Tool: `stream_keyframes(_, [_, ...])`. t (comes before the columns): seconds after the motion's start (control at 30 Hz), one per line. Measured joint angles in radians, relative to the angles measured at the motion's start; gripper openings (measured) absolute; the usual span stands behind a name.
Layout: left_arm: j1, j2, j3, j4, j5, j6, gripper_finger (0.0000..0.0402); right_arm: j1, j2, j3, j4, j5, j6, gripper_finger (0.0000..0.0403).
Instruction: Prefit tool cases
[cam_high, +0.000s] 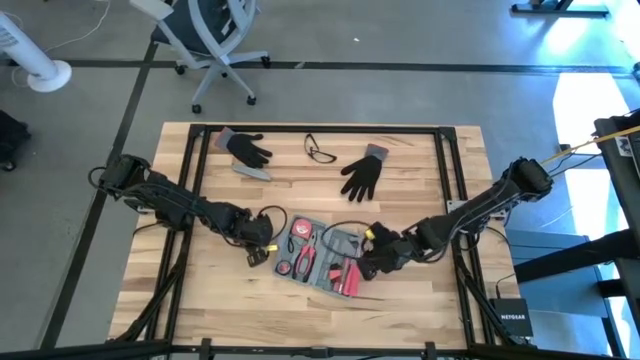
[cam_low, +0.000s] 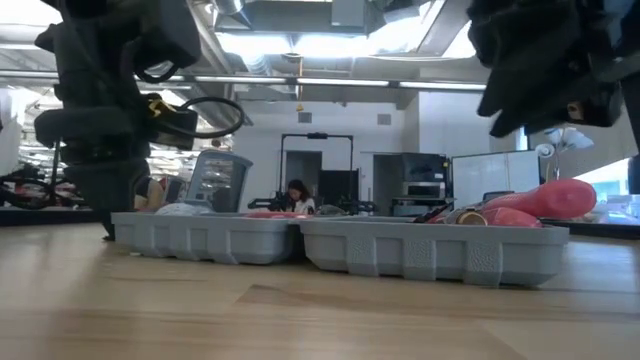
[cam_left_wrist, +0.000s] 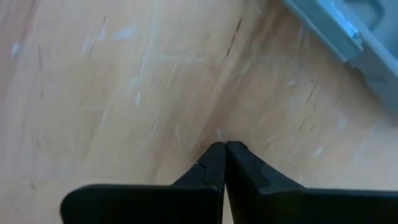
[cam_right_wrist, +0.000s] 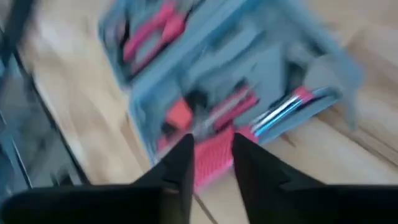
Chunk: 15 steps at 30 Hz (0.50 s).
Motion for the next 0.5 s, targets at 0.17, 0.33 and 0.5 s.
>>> stream_keyframes(0.17, [0.003,0.007,-0.001,0.031,0.015,-0.107,0.0,-0.04,0.045,0.096,-0.144,-0.066,-0.123,0.0164])
stream_keyframes(0.33, [-0.035,0.009,-0.011,0.029,0.0,-0.208,0.0,-0.018,0.044,0.129,-0.33,-0.107,-0.104,0.0156])
stream_keyframes(0.5, [-0.078,0.009,-0.013,0.038,-0.044,-0.294,0.0,0.056,0.044,0.039,-0.418,-0.104,0.046,0.0029])
